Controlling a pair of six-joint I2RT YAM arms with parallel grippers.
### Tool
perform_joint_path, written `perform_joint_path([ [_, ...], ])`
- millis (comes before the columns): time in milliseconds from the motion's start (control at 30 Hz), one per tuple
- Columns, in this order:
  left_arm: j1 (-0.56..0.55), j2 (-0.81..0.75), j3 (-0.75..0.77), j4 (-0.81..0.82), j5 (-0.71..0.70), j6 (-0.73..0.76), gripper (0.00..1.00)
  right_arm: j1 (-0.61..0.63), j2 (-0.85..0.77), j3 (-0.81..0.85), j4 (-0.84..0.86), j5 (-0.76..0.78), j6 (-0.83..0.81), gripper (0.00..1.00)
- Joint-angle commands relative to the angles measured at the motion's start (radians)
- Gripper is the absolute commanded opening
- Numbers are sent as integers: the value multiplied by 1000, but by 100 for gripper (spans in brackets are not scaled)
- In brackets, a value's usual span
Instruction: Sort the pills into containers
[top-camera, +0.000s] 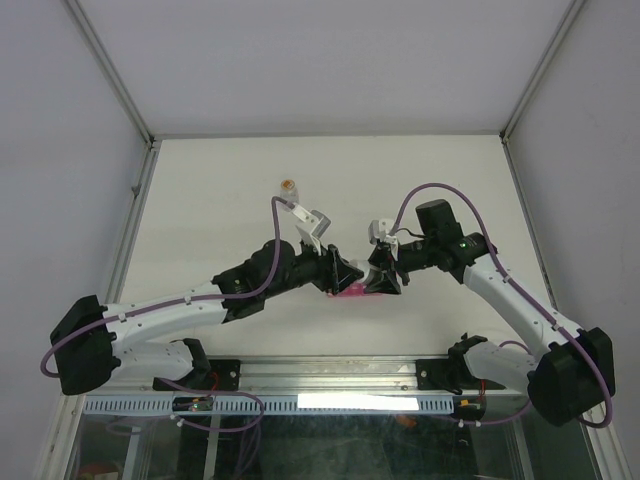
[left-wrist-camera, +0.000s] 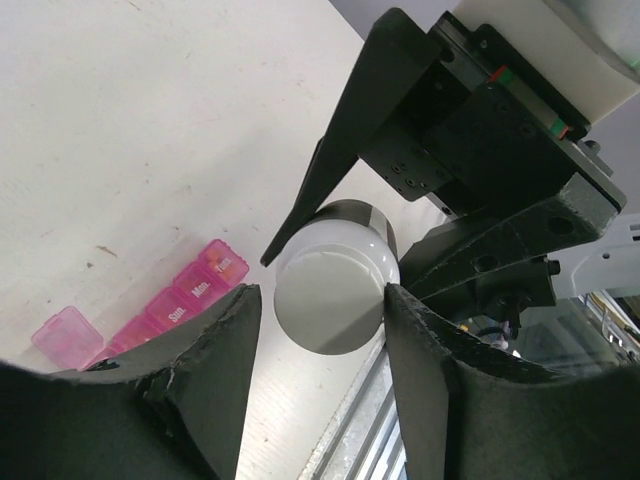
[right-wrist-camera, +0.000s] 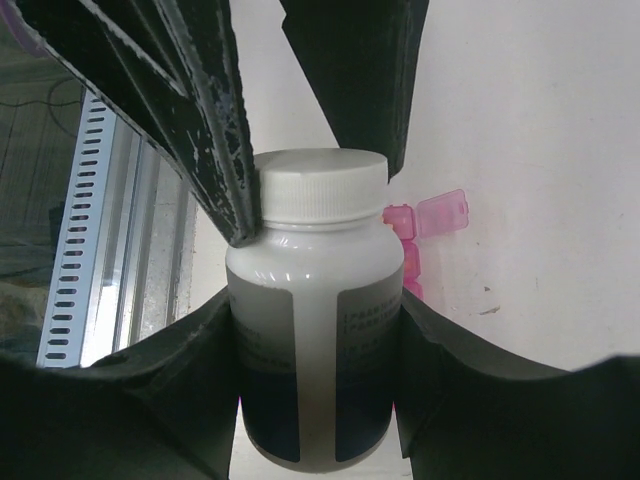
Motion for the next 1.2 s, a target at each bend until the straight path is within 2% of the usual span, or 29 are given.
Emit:
perform_joint_path([
  [0,-8,16,44,54,48,25,49,-5,-4,27,38,-14,5,0],
  [200,-8,30,48,72,71,90,48,-5,-4,28,36,-20,5,0],
  [367,-8,43,52,97,144,196,29,-5,-7,27,33,-22,2,0],
  [567,-7,46,37,111,299,420,4,-5,-7,26,26,-28,-9,0],
  [733,21,44,42,90,322,441,1,-5,-6,26,23,-30,-14,3],
  [800,30,43,42,96,327,426,0,-5,-5,25,22,-30,-14,11],
  [900,36,44,35,111,328,411,0,-5,-5,26,24,-29,-13,31],
  [933,38,46,32,113,327,405,0,-5,-5,25,28,-29,-10,43],
  [1067,50,42,21,114,321,379,0,-4,-7,25,38,-18,8,77],
  [1100,53,38,17,113,320,373,0,-5,-8,26,40,-17,11,84],
  [1167,61,29,4,112,317,359,0,-5,-9,26,44,-12,16,91],
])
